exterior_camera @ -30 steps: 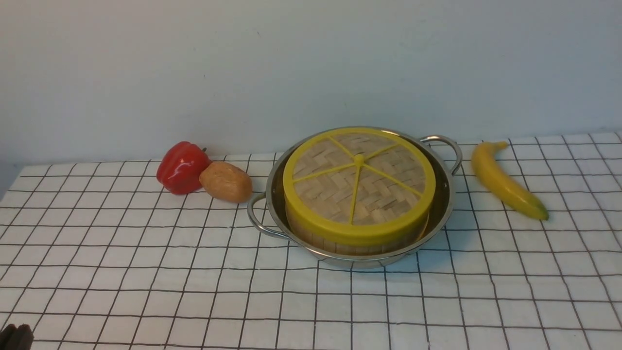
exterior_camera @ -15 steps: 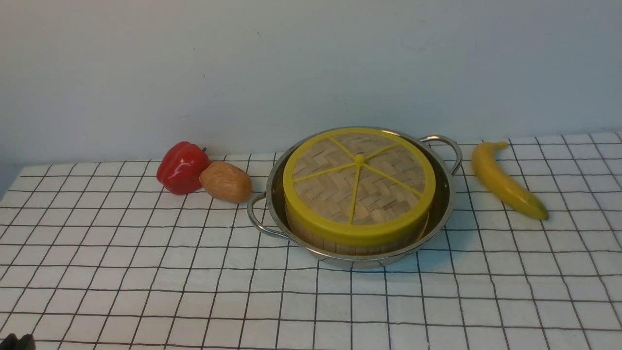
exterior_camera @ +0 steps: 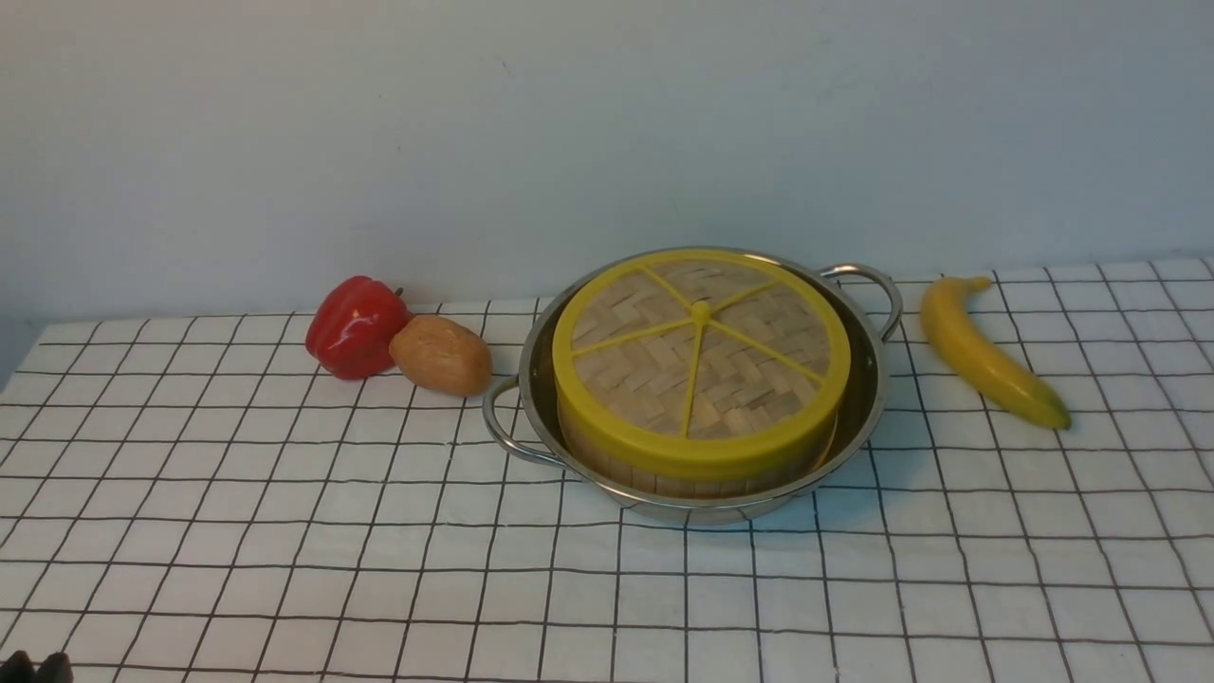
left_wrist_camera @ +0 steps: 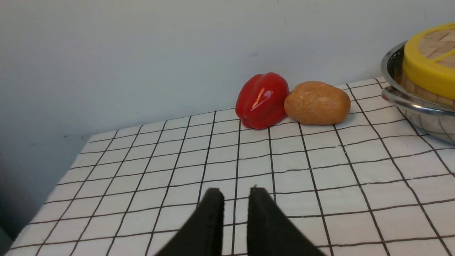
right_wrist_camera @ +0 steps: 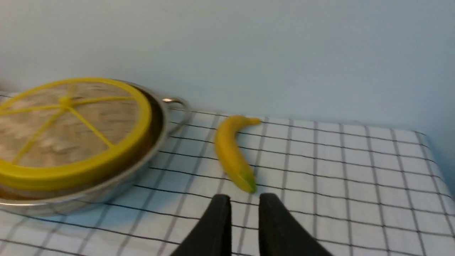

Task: Place the steamer in the pot on the white tablecloth, and put the lid on the steamer.

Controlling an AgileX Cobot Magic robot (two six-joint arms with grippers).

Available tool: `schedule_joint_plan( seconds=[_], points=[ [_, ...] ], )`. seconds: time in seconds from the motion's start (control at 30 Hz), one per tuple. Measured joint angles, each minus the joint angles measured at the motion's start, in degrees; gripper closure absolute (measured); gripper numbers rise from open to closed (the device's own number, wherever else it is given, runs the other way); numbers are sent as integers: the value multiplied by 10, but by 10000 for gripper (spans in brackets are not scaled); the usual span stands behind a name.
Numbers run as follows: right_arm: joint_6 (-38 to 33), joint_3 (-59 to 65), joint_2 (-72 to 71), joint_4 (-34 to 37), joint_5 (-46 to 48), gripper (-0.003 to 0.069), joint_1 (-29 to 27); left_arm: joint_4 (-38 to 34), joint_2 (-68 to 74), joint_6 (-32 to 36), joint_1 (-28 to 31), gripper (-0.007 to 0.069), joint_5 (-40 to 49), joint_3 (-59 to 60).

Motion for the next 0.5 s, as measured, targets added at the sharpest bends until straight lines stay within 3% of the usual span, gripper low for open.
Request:
schedule_joint_plan(
  seconds=[0.17,0.33,0.5],
  points=[
    [0,137,-71,7,-101,503,-50,1,0,0,0,510,0,0],
    [4,248,-144,12,-180,493,-54,2,0,0,0,506,0,0],
    [13,290,-188,13,-194,485,-54,2,0,0,0,496,0,0]
  ],
)
